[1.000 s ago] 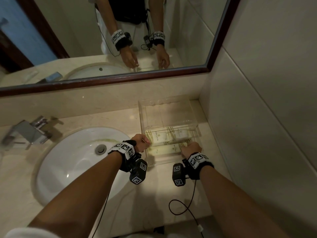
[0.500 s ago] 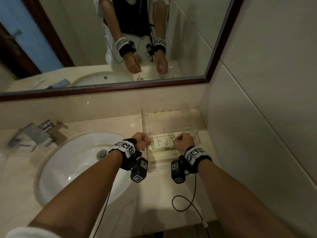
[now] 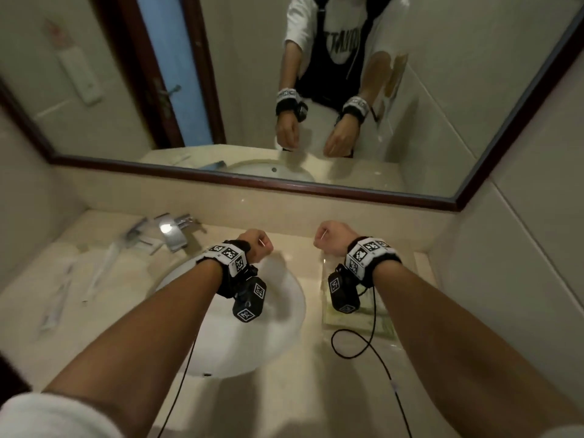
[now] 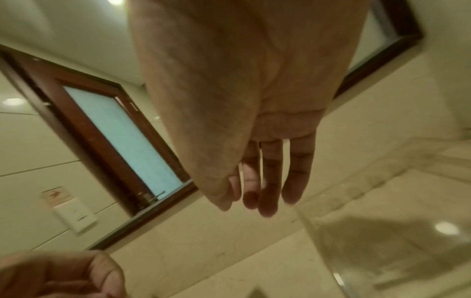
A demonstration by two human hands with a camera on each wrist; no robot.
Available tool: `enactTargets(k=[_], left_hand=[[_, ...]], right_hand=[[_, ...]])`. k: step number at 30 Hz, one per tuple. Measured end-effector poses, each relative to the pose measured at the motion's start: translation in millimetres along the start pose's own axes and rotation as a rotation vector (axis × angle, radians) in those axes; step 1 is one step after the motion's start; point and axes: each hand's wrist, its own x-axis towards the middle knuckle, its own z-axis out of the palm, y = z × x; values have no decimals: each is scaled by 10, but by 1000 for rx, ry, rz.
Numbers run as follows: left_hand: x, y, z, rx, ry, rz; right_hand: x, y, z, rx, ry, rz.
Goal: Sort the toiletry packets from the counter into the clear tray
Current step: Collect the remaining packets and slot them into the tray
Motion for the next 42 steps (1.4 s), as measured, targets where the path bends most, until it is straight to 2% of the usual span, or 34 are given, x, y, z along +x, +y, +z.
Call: enactTargets(k=[7,13,22,31,36,42], left_hand=[[-353,-783,-801,-59,174,-41],[-665,-1475,-1338,-108,274,-140],[-907,-2512,-2035,-146,341,-287],[-856,-3350,-2408,-150,335,-395],[-736,-3627,-2530,-181,305,-414],[-592,-3923,-2586,-169,337,-442]], right_hand=[[224,-1073,188,-65,-72,-173],[317,-2006,556,-83,-143,-280],[475,-3137,1169,-156,-212,-375],[818,-3714,1818,-282,-260,-348],[996,-3925,2136,-318,-296,-332],[1295,-4124,2595,-292,-340,-358]])
